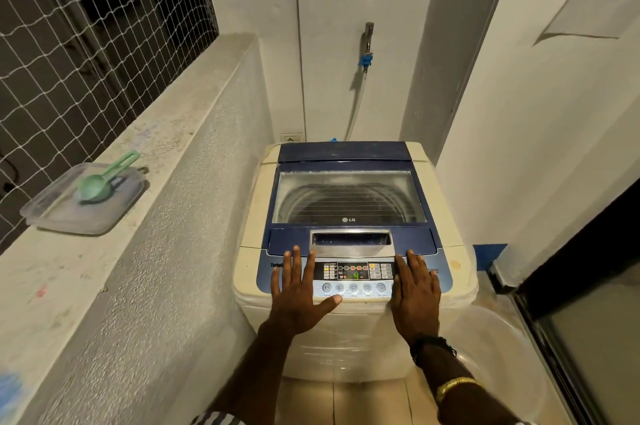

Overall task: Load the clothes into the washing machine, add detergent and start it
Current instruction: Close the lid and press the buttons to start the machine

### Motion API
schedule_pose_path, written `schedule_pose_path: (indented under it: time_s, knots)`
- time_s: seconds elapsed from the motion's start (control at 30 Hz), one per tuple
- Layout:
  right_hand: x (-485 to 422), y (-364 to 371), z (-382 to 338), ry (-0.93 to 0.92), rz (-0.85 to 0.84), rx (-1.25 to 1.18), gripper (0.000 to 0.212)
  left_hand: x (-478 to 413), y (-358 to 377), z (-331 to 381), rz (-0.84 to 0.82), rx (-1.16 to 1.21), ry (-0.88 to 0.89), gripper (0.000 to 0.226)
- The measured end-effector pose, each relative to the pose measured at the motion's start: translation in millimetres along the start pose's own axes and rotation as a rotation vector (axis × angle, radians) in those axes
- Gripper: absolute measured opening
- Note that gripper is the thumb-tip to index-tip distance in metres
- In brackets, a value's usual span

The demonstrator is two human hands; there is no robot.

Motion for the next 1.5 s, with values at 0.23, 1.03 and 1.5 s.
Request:
schedule_pose_path:
  time_s: [0.23, 1.03, 1.5]
  knots:
    - [-0.5, -0.8, -0.6, 0.015, -0.031, -0.014, 0.059, -1.1, 1.9, -0.4, 0.000, -0.005, -0.005, 0.116]
    - [-1.5, 0.3, 0.3, 0.021, -0.042, -0.007, 0.067, -0.4, -1.2, 1.4, -0.004, 0.005, 0.000, 0.118]
    - [-0.9, -2.4, -3.0, 0.029, -0.051, -0.004, 0.075, -0.3, 0.2, 0.9, 0.002, 0.014, -0.005, 0.117]
Point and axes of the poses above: each hand's wrist, its own x-axis away from the middle knuckle, its own y-axis out of the palm, z = x × y, the point moved 1 cm from there along -x, towards the middle knuckle, and after that the axes turned 4 degrees about -x, right-handed, at the moved point
